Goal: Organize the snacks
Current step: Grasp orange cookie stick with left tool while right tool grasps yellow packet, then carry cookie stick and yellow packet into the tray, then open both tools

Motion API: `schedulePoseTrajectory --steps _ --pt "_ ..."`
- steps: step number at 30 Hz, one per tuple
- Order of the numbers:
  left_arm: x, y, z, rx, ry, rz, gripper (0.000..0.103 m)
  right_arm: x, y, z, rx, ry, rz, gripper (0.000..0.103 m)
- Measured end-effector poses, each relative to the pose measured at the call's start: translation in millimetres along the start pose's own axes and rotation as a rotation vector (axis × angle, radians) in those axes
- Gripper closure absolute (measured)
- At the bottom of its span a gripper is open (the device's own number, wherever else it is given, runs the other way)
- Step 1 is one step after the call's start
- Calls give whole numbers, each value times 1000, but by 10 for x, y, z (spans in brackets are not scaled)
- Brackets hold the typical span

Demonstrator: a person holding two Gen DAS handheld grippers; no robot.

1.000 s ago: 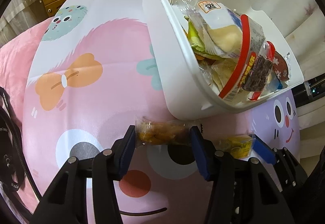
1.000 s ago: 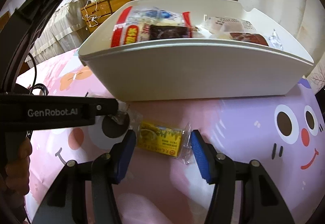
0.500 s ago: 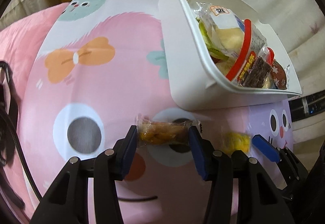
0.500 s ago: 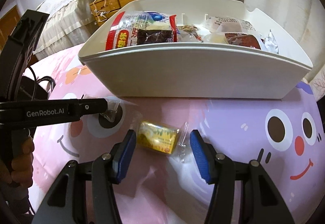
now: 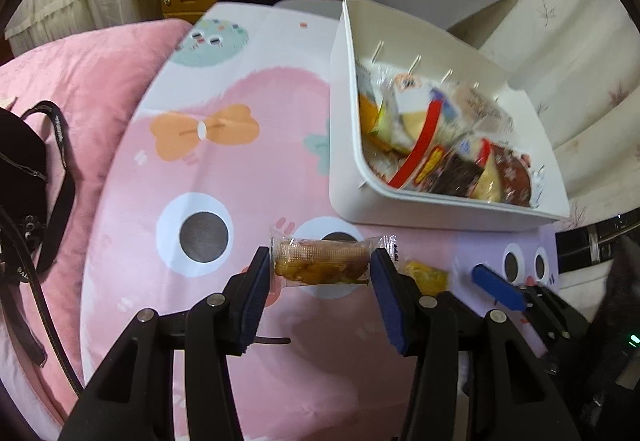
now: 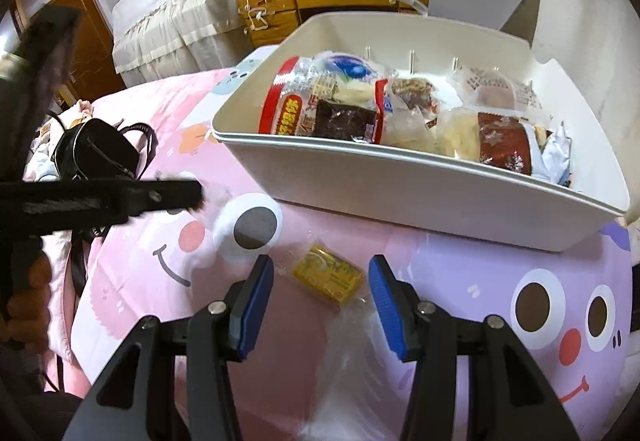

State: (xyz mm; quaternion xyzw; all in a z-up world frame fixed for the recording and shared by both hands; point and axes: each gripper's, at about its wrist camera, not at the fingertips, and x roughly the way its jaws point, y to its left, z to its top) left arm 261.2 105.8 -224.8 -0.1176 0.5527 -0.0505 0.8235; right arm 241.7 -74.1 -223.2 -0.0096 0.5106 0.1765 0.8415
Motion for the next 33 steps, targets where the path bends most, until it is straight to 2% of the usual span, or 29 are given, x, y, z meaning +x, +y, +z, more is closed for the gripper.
schedulePoseTrajectory --steps 4,9,17,20,22,23,33 --pt "-164 -32 20 2 -32 20 54 211 -29 52 6 61 28 51" --pt "-299 -22 60 -1 -56 40 54 331 22 60 -34 61 0 43" --pt "-402 33 89 -8 -69 69 54 468 27 58 -47 100 -24 42" --pt "-411 36 105 -13 -75 72 54 462 6 59 -50 79 -21 53" --pt "-413 28 115 -10 -79 73 54 464 1 53 -59 74 -17 69" --pt "-409 21 116 -9 -80 72 54 459 -8 50 -67 72 -15 72" --pt "-435 -130 158 13 -92 61 54 332 -63 12 -70 74 37 77"
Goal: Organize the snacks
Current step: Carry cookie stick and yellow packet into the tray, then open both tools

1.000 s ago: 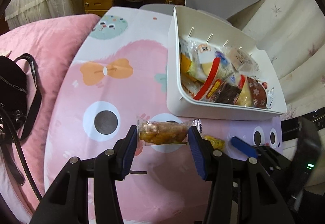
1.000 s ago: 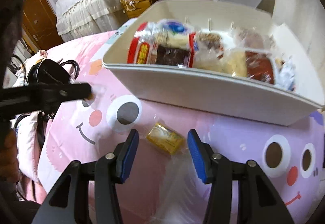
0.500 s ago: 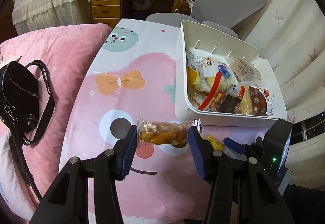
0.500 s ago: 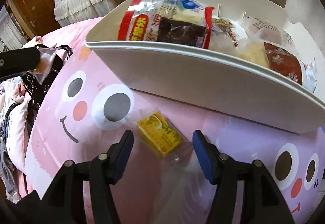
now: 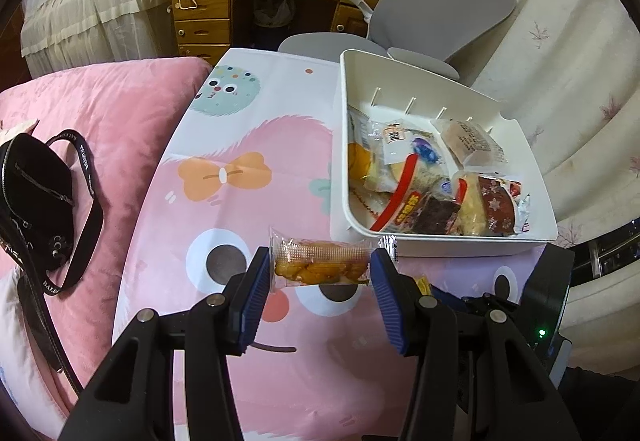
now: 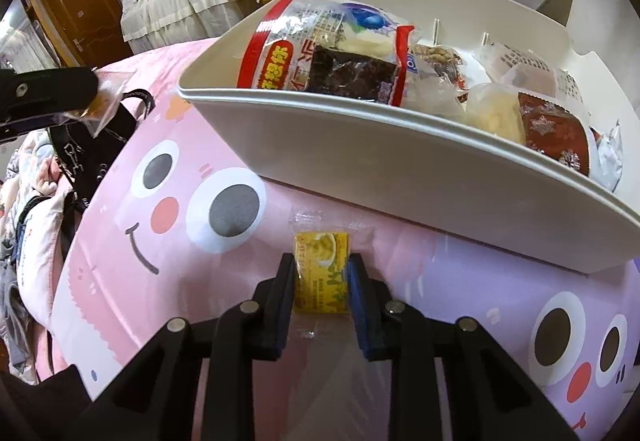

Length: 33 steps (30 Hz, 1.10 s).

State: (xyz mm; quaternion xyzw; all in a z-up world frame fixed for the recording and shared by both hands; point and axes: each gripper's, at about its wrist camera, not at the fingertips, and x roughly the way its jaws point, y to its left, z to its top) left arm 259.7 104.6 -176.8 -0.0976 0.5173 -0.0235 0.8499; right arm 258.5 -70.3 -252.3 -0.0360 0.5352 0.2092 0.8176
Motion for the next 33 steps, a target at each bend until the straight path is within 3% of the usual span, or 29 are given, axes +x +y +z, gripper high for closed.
schedulePoseTrajectory --steps 7,15,25,30,33 --pt "-4 -245 60 35 -11 -28 54 -318 -81 -2 30 -34 45 77" --pt "30 -730 154 107 -25 -83 54 -871 -336 67 47 -150 43 77" --pt "35 -1377 338 223 -50 -128 54 -1337 -863 205 111 -272 -47 77" --pt "87 -1557 561 188 -50 -172 54 -1467 -1150 296 126 -319 -101 77" --pt "49 -1642 725 181 -90 -174 53 -1523 -1301 366 140 -347 -125 77"
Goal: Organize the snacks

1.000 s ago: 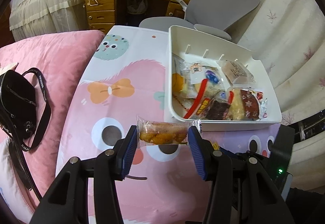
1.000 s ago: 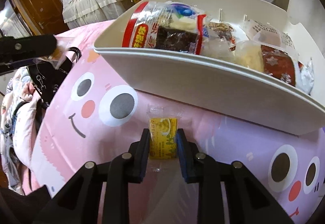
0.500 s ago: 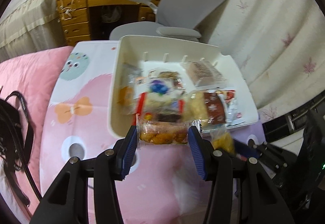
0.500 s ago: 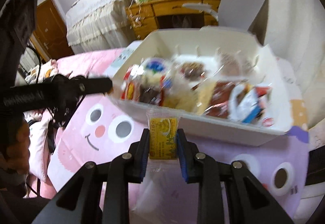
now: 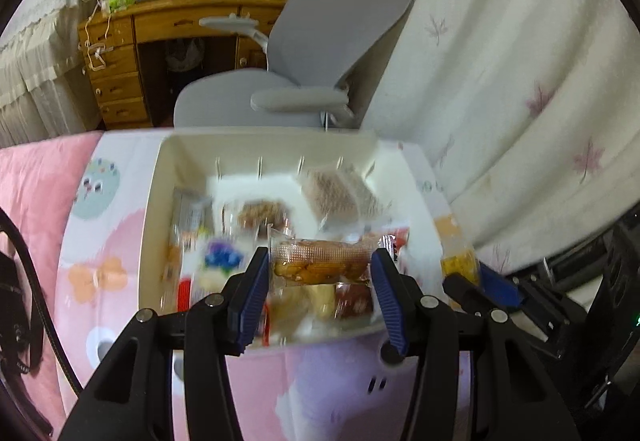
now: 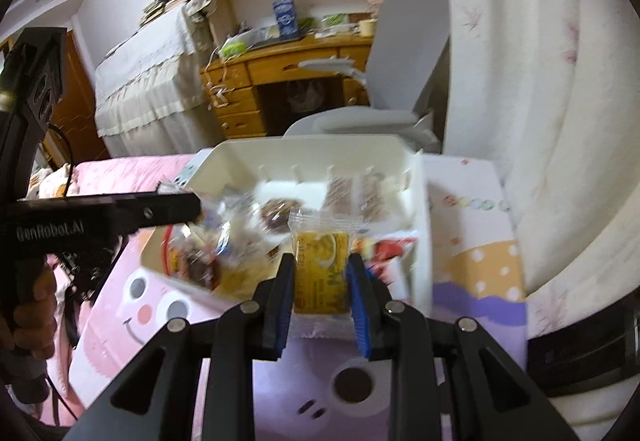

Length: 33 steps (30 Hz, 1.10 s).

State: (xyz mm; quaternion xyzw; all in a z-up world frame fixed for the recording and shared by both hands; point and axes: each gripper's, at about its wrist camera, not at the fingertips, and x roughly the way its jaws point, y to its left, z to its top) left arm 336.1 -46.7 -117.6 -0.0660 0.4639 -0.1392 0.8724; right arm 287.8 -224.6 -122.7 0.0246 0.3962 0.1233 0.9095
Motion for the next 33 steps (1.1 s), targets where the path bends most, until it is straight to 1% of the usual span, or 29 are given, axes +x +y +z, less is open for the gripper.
schedulePoseTrajectory --steps 3,4,5,6,7,8,9,10,14,18,20,22,24,26,29,31,33 --pt "-8 -50 161 10 -28 11 53 10 -93 61 12 -13 -14 76" --pt "-2 -64 203 10 -27 14 48 12 -122 82 14 -16 -22 75" --pt "4 -71 230 9 -21 20 36 19 -142 99 20 -18 -32 75" --pt "9 -78 246 5 -16 25 33 24 -161 105 34 -18 -36 70" --pt "10 -77 253 0 -11 19 32 28 -189 112 61 -13 -27 60" --pt "10 -76 253 -3 -2 5 32 32 -201 103 78 -8 -28 54" --pt "3 -72 248 -6 4 1 32 32 -207 100 93 -2 -37 44" --pt "-10 -68 237 -8 8 2 31 33 -208 98 101 5 -48 40" --pt "-81 -46 183 -4 17 15 27 26 -184 69 118 41 -75 39" --pt "-242 18 80 0 4 -6 24 -49 -144 10 152 61 -108 38" --pt "-359 64 6 -10 -4 9 22 -140 -107 -27 164 60 -123 38" --pt "-498 135 -99 -20 -8 28 22 -222 -46 -76 166 58 -140 35" --pt "-653 210 -224 -23 -14 35 21 -304 41 -154 162 62 -153 34" --pt "-840 296 -394 -20 -26 74 17 -392 161 -262 159 75 -169 34" --pt "-1104 402 -665 13 -35 129 17 -558 365 -454 171 90 -193 33" --pt "-1287 488 -850 35 -56 155 17 -678 520 -612 193 101 -187 32" --pt "-1447 584 -1018 41 -70 175 17 -765 681 -784 212 125 -164 32"
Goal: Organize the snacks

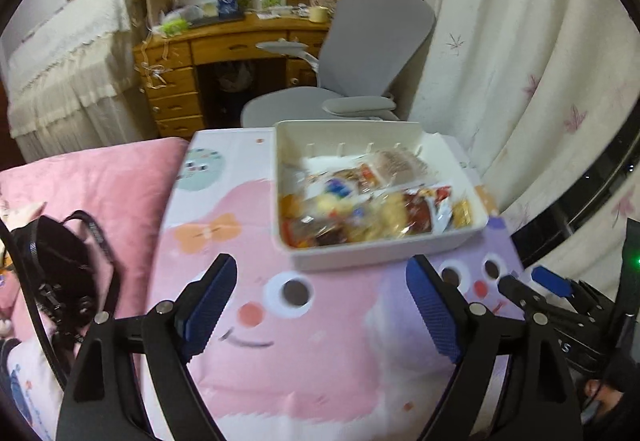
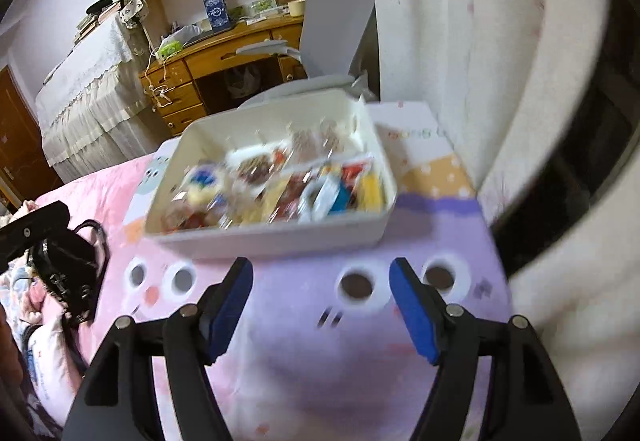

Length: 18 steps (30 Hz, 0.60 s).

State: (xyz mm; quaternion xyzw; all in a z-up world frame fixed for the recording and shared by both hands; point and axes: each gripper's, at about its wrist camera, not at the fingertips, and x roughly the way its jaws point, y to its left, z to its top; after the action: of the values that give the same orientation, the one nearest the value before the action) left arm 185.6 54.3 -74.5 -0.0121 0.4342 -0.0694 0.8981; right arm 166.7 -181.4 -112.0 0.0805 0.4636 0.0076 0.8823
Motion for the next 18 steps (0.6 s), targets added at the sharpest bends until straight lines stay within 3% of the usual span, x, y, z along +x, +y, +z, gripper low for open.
schedulePoseTrajectory --steps 9,14,18 --pt "-480 455 -540 -84 71 -70 16 -457 400 -763 4 112 39 32" --pt "-749 504 -634 -77 64 -61 16 -846 423 -860 -16 70 97 32" --pt "-930 383 -531 -8 63 -32 16 -1120 481 -712 -61 52 110 32"
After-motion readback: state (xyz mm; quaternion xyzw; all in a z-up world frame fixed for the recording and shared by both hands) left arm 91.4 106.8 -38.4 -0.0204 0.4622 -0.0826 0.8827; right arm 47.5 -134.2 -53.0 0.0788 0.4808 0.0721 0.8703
